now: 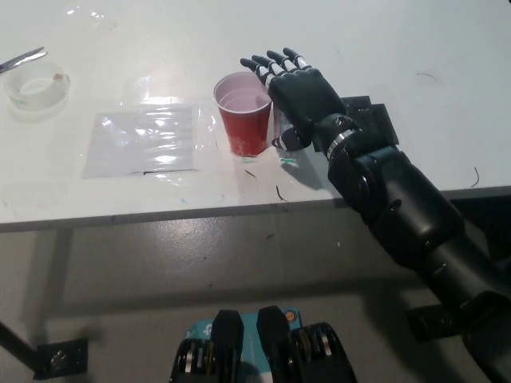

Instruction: The robot uses its right hand to press the hand soap kept in the middle of the table to get liquid hand soap out

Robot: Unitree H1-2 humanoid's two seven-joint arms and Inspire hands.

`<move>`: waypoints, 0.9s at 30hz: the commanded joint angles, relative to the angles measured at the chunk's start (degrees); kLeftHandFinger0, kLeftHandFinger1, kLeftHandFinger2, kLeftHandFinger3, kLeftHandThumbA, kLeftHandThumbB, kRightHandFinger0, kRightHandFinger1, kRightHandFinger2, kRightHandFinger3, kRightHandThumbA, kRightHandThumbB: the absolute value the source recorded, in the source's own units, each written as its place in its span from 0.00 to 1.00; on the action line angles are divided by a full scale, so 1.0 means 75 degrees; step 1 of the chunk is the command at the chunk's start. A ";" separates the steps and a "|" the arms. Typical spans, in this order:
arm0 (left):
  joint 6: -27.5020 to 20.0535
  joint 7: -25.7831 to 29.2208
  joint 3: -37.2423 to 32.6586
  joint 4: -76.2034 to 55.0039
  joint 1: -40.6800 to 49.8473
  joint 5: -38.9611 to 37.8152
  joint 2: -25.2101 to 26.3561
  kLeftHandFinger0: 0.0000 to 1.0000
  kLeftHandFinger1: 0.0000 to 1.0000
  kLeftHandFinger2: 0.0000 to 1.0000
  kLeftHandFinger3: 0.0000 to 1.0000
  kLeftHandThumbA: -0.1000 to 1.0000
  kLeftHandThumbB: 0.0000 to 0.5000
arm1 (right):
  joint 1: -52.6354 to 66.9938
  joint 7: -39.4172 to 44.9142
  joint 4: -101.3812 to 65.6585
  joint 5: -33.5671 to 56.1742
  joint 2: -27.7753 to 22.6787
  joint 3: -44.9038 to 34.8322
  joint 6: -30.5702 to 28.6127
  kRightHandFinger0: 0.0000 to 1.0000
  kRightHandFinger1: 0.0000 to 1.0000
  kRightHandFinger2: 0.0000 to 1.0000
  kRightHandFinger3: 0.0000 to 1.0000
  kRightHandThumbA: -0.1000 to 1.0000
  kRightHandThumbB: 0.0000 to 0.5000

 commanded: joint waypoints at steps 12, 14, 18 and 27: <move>-0.0151 -0.0178 -0.0006 -0.0127 0.0162 -0.0083 0.0229 0.31 0.45 0.60 0.82 1.00 0.22 | 0.0087 0.0793 0.0064 0.0317 -0.0298 0.0054 -0.0123 1.00 1.00 1.00 1.00 1.00 0.68; -0.0160 -0.0194 -0.0009 -0.0107 0.0216 -0.0076 0.0231 0.31 0.45 0.60 0.83 1.00 0.22 | -0.0048 0.0761 0.0045 0.0335 -0.0318 0.0028 -0.0178 1.00 1.00 1.00 1.00 1.00 0.69; -0.0057 -0.0119 -0.0008 -0.0212 0.0329 -0.0085 0.0168 0.31 0.44 0.59 0.81 1.00 0.24 | -0.0325 0.0750 -0.0069 0.0345 -0.0376 -0.0041 -0.0200 1.00 1.00 1.00 1.00 1.00 0.73; -0.0052 -0.0064 0.0006 -0.0216 0.0519 -0.0054 0.0146 0.33 0.46 0.62 0.83 1.00 0.23 | -0.1105 0.0472 0.0095 0.0410 -0.0305 -0.0279 -0.0479 1.00 1.00 1.00 1.00 1.00 0.81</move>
